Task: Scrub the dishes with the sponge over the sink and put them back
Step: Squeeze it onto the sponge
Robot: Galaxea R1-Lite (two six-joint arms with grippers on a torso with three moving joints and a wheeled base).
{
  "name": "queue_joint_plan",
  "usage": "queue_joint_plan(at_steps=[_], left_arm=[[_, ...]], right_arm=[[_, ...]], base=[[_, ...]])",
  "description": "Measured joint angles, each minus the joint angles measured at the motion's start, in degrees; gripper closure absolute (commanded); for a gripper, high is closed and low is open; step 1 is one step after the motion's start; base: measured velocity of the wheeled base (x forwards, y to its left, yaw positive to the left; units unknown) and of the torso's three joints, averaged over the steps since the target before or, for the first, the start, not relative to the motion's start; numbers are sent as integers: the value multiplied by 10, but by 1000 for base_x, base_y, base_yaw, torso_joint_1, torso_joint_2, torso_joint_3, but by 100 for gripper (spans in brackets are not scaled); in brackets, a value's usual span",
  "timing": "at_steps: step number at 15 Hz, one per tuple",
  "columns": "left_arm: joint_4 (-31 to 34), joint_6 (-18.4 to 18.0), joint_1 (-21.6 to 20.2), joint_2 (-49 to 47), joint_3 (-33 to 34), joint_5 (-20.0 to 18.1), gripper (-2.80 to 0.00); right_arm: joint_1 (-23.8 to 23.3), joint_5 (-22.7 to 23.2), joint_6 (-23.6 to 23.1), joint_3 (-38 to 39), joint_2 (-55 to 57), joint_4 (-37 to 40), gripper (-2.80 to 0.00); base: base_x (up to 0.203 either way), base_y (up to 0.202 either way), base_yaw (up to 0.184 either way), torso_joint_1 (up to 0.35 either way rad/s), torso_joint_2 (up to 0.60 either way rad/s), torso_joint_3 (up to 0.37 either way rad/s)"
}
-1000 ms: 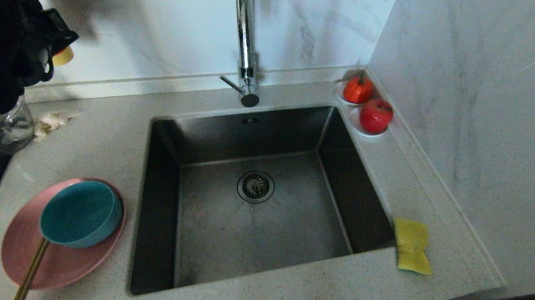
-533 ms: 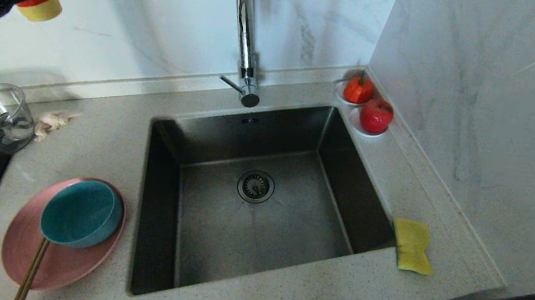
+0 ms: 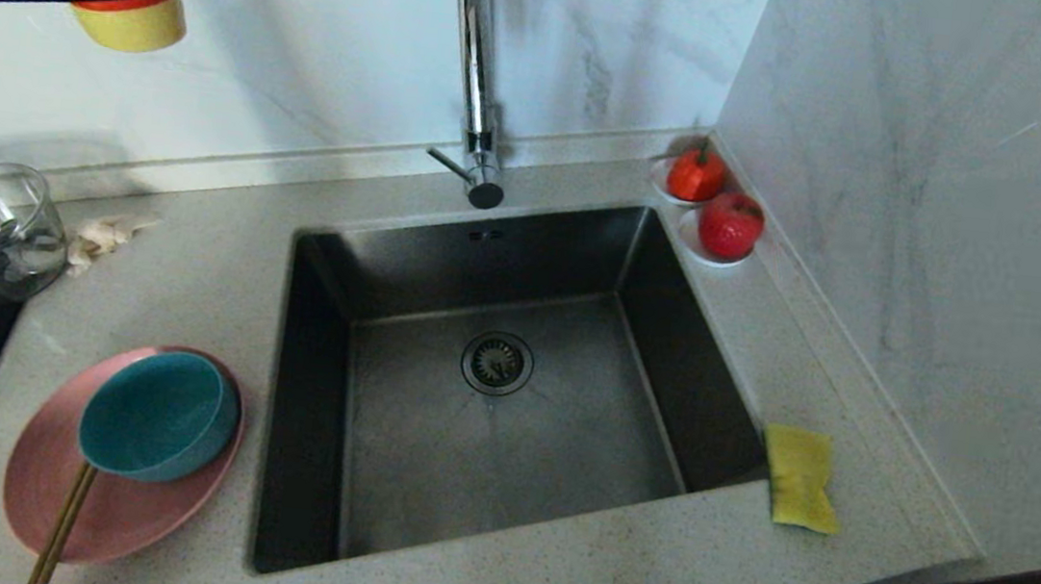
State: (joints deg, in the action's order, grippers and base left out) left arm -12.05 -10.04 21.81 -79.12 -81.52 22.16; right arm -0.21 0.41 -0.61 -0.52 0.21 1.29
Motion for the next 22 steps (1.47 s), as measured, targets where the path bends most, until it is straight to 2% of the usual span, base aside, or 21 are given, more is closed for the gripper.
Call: queue_joint_plan(at_steps=[2,9,11,14,16,19,22], left_arm=[[3,-50,30,12,10,-3,0],[-5,-192,127,14,-4,8,0],[-6,-198,159,2,-14,17,0],[-6,-200,185,-30,-35,24,0],[-6,-201,208,-60,-67,46,0],[-6,-232,242,-108,-120,75,0],[-3,-249,257,-139,-150,77,0]], right_arm=[[0,0,0,0,0,0,0],[0,0,0,0,0,0,0],[0,0,0,0,0,0,0],[0,0,0,0,0,0,0],[0,0,0,0,0,0,0],[0,0,0,0,0,0,0],[0,0,0,0,0,0,0]], base=[[0,0,0,0,0,0],[0,0,0,0,0,0],[0,0,0,0,0,0],[0,0,0,0,0,0],[0,0,0,0,0,0],[0,0,0,0,0,0],[0,0,0,0,0,0]])
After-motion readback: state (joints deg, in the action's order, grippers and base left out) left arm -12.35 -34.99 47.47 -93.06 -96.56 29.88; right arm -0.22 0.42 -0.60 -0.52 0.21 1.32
